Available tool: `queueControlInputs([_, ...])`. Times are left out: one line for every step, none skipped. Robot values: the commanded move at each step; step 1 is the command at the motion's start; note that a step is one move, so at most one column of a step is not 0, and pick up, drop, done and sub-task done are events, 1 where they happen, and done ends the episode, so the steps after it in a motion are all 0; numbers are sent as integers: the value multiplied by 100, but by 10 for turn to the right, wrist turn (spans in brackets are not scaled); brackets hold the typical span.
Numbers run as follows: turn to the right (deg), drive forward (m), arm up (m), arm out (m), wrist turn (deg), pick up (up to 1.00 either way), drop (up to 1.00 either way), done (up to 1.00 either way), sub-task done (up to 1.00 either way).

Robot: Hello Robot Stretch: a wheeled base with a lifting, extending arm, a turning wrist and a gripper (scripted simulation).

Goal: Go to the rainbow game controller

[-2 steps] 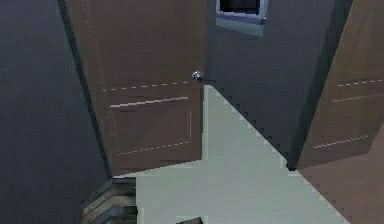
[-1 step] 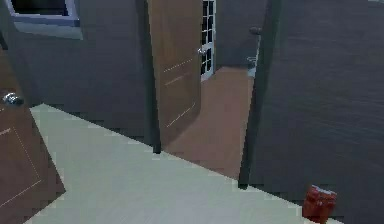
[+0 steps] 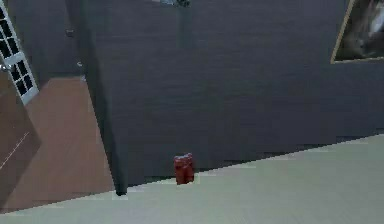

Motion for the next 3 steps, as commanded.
queueControlInputs([450,0,0,0,0,0,0,0,0])
queueControlInputs([180,0,0,0,0,0,0,0,0])
queueControlInputs([0,15,0,0,0,0,0,0,0])
